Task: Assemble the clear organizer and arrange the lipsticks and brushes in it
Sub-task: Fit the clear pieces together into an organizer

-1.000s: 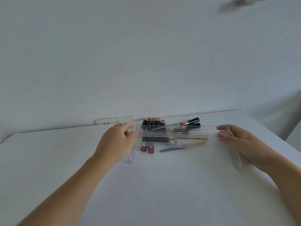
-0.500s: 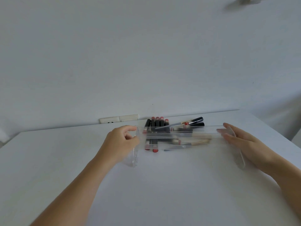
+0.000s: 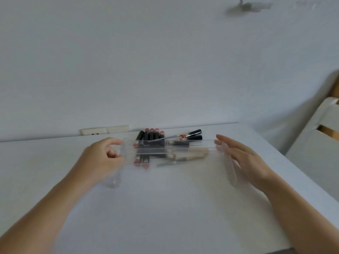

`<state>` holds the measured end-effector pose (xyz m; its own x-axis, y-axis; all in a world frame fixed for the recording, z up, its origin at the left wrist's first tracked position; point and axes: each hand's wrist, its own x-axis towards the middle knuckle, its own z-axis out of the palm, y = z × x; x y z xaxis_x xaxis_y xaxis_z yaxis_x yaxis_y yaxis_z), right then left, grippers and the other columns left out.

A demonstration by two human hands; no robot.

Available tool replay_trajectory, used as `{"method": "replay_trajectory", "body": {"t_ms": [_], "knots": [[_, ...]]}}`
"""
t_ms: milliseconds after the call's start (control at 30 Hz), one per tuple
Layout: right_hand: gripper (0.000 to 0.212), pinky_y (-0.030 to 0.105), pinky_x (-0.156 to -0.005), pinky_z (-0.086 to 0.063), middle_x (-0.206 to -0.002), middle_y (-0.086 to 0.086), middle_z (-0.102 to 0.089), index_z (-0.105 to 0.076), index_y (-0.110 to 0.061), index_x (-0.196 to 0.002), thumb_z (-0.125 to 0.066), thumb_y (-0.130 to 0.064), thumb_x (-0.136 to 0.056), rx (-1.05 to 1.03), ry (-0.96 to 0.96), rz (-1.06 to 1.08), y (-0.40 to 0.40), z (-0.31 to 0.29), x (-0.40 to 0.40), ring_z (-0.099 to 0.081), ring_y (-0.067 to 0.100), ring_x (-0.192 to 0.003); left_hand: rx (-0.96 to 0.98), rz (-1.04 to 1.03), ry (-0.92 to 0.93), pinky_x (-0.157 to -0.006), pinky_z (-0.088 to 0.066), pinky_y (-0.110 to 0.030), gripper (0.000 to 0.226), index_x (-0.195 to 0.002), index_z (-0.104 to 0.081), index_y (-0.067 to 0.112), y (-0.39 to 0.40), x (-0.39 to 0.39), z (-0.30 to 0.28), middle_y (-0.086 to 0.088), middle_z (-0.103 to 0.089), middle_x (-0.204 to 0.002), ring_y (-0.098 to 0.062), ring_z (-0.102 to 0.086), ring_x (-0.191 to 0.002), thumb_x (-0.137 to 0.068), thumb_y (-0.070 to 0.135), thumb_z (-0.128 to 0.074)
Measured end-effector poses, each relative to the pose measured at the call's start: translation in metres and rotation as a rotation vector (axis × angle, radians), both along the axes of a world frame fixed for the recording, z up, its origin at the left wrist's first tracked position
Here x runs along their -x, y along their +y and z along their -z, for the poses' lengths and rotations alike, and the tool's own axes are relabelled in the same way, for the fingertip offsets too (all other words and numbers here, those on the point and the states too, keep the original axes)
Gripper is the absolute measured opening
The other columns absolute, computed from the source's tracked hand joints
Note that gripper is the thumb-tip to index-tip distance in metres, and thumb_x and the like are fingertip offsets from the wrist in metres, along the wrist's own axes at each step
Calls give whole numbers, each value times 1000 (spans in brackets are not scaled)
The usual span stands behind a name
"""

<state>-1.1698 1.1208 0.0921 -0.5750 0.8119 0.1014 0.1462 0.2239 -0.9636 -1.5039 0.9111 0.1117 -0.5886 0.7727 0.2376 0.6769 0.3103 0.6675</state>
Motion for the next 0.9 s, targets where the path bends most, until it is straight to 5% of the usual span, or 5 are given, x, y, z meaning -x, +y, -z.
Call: {"method": "replay_trajectory", "body": {"t_ms": [133,567,733,900], "knots": [[54,9,-90,-45,-130,-13,-65,-60,-32,-133,-51,5,-95,28,-17,-58,-2,-5,-3,-59,-7,-117,-16,10,15,-49,-37,-11,29,-94,-66,33,-2,3,1,12,-66,-60,0,-53,-48,-77,11,-75],[53,30,-106,-39,-131,-11,-66,-63,-34,-131,-57,5,-94,66,51,-116,3,-1,-7,-58,3,-124,52,75,-57,-63,-43,-26,42,-108,-60,37,-7,6,-4,8,-70,-67,-3,-58,-51,-76,14,-74],[53,30,-106,-37,-138,-9,-62,-64,-33,-131,-57,5,-94,149,75,-233,7,-1,-12,-51,7,-132,111,154,-82,-63,-42,-29,61,-126,-54,48,-12,9,-8,9,-60,-63,-8,-52,-53,-80,10,-70],[54,35,-100,-44,-132,0,-67,-68,-27,-126,-55,11,-91,229,160,-183,8,-2,-10,-59,17,-126,177,219,-98,-60,-34,-31,47,-112,-62,43,-13,7,-14,6,-47,-59,-11,-40,-52,-83,6,-67]]}}
